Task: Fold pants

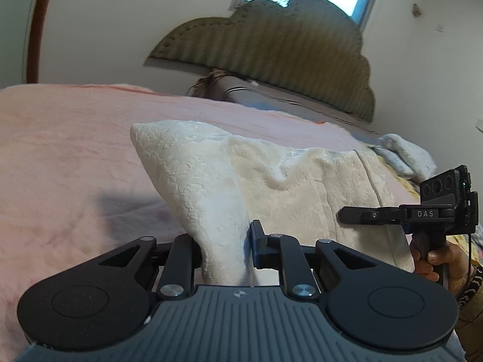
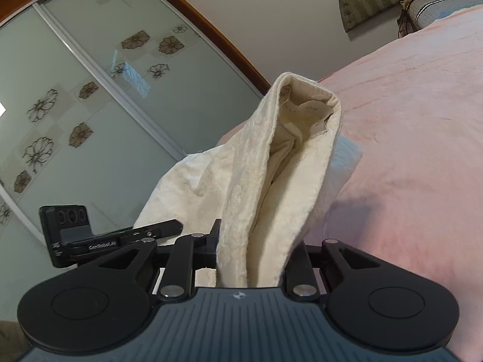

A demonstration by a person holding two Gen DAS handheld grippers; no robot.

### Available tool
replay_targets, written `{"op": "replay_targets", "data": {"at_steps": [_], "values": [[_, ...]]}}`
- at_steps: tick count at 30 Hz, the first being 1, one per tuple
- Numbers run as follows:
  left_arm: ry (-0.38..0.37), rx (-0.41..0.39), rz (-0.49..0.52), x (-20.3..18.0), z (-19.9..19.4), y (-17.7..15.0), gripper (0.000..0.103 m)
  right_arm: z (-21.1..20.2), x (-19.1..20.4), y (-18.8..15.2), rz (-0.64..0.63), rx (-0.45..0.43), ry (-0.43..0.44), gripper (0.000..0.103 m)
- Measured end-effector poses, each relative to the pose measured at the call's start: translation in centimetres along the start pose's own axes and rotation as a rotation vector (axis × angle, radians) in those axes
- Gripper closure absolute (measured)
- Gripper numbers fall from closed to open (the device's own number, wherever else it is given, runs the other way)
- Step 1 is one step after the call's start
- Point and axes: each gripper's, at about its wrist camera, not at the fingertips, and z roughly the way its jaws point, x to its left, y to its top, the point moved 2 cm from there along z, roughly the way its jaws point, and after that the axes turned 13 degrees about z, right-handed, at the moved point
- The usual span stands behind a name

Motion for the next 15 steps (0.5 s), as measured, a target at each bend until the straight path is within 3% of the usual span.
{"op": "replay_targets", "data": {"at_steps": [3,5,6,9,11,13,15], "values": [[0.015,0.081,-0.064,2.6,2.9,-0.9,0.078,3.5,-2.0,1.3,0.04,0.014,-0.041,0.081],[0.027,0.115,-0.098,3.8,4.3,-2.1,0.063,5.5,-3.3,1.4,0.058,0.034,-0.112,0.077],[0.024,0.106,-0.111,4.1,4.4,-2.4,0.05,6.0,-4.1,1.3,0.075,0.038,-0.155,0.069],[0.033,0.086,-0.133,4.6,3.8,-2.6,0.036,4.8,-5.3,0.8,0.141,0.016,-0.12,0.064],[0.078,0.096,-0.133,4.5,3.0,-2.6,0.029,3.0,-5.5,0.4,0.131,0.004,-0.139,0.057],[0.146,0.103,-0.123,3.8,1.8,-2.8,0.017,1.0,-5.1,0.0,0.102,-0.021,-0.192,0.048],[0.242,0.1,-0.111,3.1,0.1,-3.1,0.014,-1.0,-3.9,-0.5,0.045,-0.084,-0.295,0.043]]}}
